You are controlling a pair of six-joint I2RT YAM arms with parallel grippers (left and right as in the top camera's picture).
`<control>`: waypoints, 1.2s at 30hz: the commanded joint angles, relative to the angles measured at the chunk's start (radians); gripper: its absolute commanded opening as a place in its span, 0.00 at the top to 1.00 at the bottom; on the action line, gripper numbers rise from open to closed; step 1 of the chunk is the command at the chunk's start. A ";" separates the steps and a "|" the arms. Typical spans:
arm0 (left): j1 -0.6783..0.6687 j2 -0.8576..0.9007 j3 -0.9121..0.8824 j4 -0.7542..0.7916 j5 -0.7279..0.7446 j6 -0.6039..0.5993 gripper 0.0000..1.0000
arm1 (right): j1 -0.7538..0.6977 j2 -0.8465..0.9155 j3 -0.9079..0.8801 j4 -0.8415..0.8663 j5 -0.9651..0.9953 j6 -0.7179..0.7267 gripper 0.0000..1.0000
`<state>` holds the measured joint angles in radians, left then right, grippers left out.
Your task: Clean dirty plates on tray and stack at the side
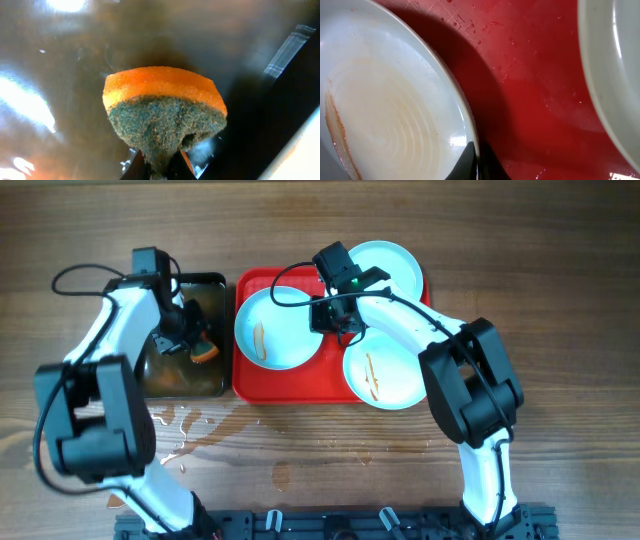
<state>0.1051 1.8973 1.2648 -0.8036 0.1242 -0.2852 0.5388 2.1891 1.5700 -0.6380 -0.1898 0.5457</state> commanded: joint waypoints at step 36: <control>-0.317 0.117 -0.005 0.171 0.050 0.041 0.96 | -0.018 0.030 0.005 0.024 -0.081 -0.046 0.96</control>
<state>-0.1833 1.9663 1.2636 -0.6006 0.1551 -0.2092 0.5148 2.1941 1.5700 -0.6277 -0.2462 0.4999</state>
